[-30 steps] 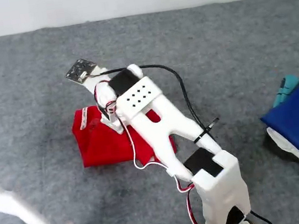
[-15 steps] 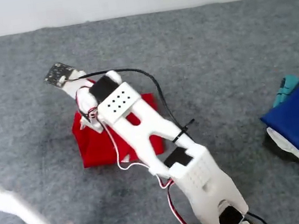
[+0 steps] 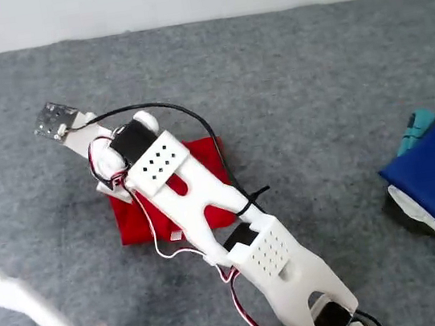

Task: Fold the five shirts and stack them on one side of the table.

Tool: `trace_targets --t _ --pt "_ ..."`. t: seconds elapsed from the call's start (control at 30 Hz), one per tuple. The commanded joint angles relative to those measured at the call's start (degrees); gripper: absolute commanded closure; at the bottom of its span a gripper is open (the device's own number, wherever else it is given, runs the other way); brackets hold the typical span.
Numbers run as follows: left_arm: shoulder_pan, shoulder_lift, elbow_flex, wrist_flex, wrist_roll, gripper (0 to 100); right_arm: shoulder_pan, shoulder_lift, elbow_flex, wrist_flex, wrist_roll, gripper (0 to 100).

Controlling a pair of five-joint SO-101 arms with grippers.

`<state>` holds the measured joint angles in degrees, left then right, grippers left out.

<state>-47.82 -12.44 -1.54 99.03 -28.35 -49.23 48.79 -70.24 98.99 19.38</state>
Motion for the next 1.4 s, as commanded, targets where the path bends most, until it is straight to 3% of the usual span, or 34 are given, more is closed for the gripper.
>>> trace_targets --t 0.0,0.2,0.33,0.47,0.67,0.87,1.03,1.37 --pt "0.3 -2.1 0.0 -2.1 -0.2 98 4.3 -1.1 -1.1 4.1 3.7 99.7" --pt "0.3 -2.1 0.0 -3.1 -0.2 98 13.9 -1.5 8.8 3.9 6.9 98.9" --pt "0.3 -2.0 0.0 -3.1 -0.2 98 15.2 -1.1 15.0 3.8 7.7 98.8" --pt "0.3 -2.0 0.0 -3.1 -0.1 98 10.7 0.5 17.5 2.9 7.6 98.8" --pt "0.3 -2.0 0.0 -3.1 -0.1 98 -2.2 4.1 16.3 0.6 7.6 98.8" --pt "0.3 -2.0 0.0 -3.1 -0.1 98 -7.6 4.2 -1.6 3.9 7.6 98.8" --pt "0.3 -2.0 0.0 -3.2 -0.1 98 -2.7 3.0 -8.8 3.9 7.6 98.7" --pt "0.3 -2.0 0.0 -3.2 -0.1 98 11.4 2.7 1.1 3.9 6.9 98.7"
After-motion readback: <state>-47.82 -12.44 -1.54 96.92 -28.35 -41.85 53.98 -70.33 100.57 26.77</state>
